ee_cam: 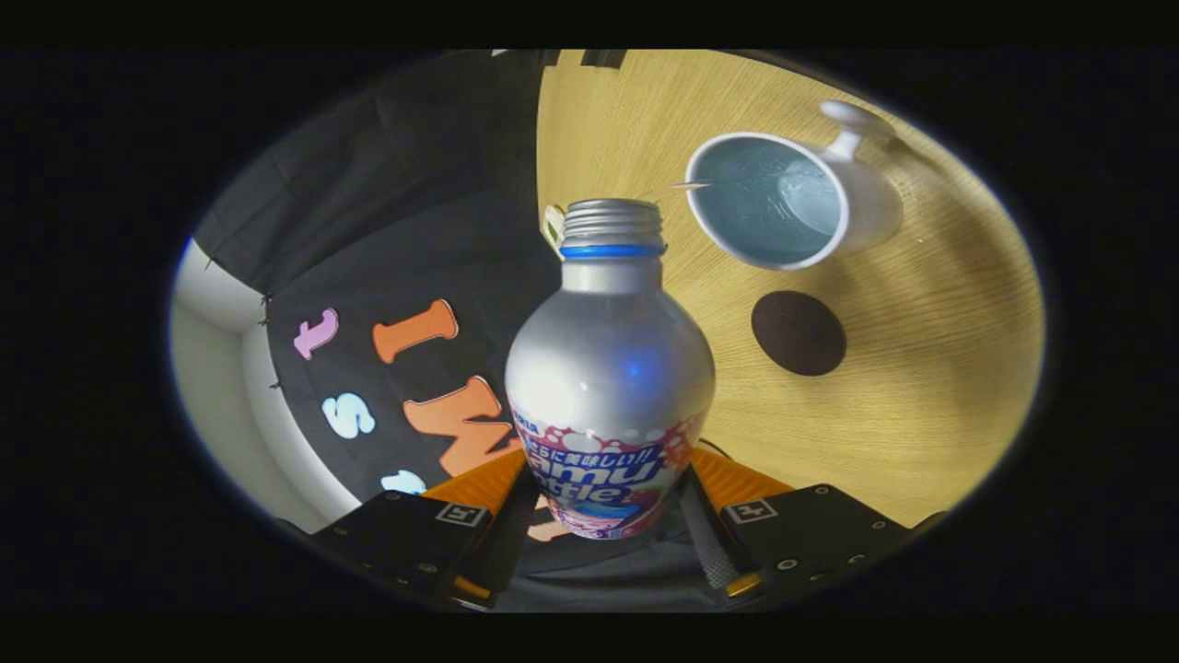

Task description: Take the bottle from table, then pour the juice into the cup, finally place the bottle on the coaster

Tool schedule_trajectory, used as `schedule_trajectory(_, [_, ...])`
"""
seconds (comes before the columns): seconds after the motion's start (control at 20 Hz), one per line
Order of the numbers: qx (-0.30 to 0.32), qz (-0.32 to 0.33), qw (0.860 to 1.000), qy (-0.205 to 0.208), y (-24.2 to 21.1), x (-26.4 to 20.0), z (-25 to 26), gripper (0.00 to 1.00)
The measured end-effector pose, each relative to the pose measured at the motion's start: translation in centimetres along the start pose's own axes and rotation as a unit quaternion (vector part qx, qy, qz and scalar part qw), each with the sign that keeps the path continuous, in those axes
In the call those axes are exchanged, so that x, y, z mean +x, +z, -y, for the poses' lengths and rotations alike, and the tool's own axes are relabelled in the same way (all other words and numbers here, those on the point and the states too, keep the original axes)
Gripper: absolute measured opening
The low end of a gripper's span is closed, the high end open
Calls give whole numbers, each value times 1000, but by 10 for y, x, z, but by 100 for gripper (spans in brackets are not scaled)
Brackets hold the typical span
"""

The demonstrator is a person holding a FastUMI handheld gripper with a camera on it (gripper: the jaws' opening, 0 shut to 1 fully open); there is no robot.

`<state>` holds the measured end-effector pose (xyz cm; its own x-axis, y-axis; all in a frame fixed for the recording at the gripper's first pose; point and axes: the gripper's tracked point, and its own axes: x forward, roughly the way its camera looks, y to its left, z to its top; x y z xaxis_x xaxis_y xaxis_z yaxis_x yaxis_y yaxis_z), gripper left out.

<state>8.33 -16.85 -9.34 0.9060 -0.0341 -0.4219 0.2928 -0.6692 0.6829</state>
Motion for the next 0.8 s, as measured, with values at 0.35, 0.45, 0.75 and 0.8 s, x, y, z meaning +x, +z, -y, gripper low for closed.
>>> schedule_trajectory(0.35, [19,-2,1000,-6,-1,-4,-4,78])
schedule_trajectory(0.45, [20,-3,1000,-9,-2,-5,-3,78])
schedule_trajectory(0.75, [35,1,999,-13,2,-6,-5,78])
schedule_trajectory(0.8, [35,3,999,-16,3,-5,-3,78])
